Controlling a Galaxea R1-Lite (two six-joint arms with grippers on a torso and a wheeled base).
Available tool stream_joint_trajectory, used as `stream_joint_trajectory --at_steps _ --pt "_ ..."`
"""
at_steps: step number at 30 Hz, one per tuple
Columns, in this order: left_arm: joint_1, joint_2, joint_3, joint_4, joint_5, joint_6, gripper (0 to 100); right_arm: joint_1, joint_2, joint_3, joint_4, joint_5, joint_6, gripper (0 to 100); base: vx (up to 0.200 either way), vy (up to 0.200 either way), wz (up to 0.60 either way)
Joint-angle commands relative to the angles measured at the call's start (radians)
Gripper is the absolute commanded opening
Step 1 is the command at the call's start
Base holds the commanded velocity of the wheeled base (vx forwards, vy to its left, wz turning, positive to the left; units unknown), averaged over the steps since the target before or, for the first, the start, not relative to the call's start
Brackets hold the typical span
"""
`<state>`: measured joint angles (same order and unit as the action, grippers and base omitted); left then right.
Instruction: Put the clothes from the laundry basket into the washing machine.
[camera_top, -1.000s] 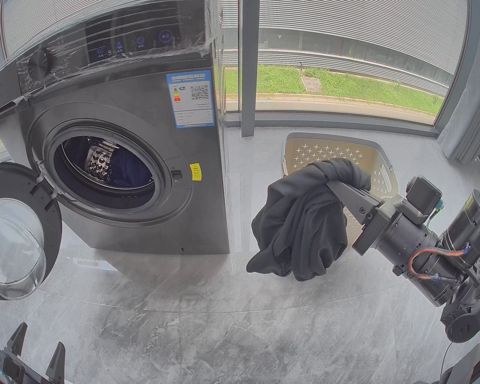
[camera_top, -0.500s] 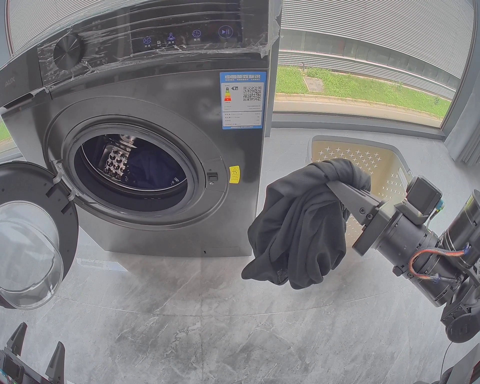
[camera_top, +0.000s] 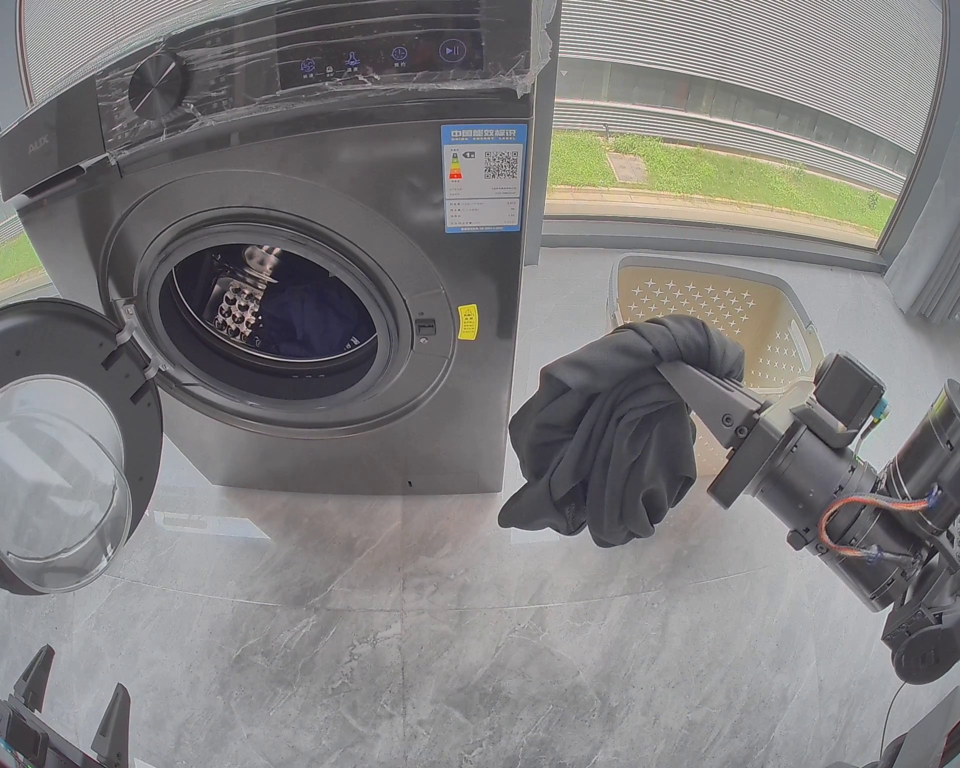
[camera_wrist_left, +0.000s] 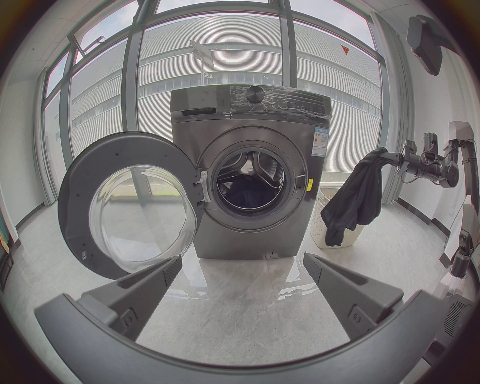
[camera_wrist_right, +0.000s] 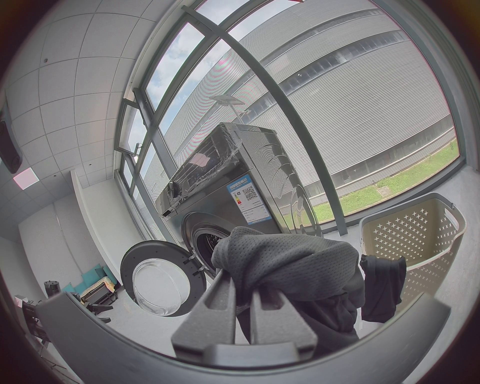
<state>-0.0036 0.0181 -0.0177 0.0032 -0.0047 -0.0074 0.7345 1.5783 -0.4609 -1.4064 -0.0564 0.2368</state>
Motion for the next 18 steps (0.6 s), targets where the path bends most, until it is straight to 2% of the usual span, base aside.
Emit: stream_joint_trajectory --at_steps 1,5,18 --pt "0.001 -0.01 0.016 0.0 0.0 0.0 100 -0.003 0.0 0.001 0.001 0.0 0.001 0 0.0 0.0 0.0" --pt "0.001 -0.01 0.016 0.0 0.0 0.003 100 -0.004 0.0 0.001 0.001 0.0 0.002 0 0.0 0.0 0.0" --pt "-0.001 -0.01 0.015 0.001 0.0 0.003 100 -0.01 0.0 -0.004 0.001 -0.002 0.006 0 0.0 0.2 0.0"
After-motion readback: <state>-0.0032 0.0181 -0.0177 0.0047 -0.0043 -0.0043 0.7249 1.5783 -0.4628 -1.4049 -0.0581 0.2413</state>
